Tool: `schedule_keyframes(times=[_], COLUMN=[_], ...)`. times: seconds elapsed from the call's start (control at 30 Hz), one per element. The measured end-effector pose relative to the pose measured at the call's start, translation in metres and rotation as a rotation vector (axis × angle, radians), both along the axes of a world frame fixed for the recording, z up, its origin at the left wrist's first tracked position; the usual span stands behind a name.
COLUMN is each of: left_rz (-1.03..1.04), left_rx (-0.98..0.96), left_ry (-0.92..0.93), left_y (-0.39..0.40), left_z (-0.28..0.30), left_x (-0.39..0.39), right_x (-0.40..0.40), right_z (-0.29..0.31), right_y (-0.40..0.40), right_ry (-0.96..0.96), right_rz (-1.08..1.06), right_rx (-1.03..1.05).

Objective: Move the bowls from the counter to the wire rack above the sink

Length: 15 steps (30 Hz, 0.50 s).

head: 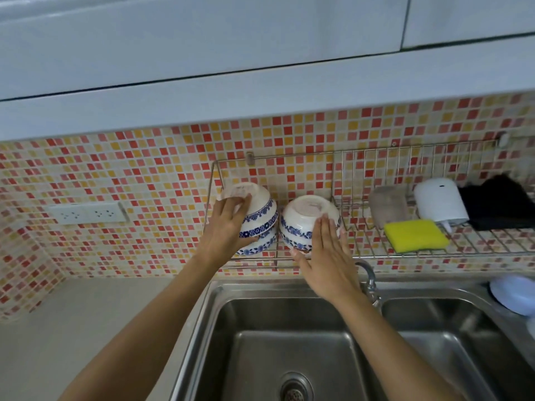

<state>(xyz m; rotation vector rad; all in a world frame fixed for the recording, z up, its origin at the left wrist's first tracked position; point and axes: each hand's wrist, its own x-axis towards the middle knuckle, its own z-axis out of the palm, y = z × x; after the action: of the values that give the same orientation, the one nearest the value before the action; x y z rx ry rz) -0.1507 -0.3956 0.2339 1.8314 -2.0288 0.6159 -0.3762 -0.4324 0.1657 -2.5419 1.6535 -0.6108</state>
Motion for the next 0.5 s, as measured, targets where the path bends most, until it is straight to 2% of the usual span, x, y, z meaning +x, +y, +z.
schedule_keyframes(times=[0.23, 0.5], left_rz=[0.01, 0.006], left_rx=[0.068, 0.099], left_ry=[-0.026, 0.071], left_y=[-0.012, -0.023], left_z=[-0.01, -0.021], left_x=[0.007, 0.009], right_x=[-0.001, -0.001], right_z=[0.001, -0.001], right_y=[0.002, 0.001], right_ry=[-0.007, -0.008], right_rz=[0.004, 0.01], right_rx=[-0.007, -0.021])
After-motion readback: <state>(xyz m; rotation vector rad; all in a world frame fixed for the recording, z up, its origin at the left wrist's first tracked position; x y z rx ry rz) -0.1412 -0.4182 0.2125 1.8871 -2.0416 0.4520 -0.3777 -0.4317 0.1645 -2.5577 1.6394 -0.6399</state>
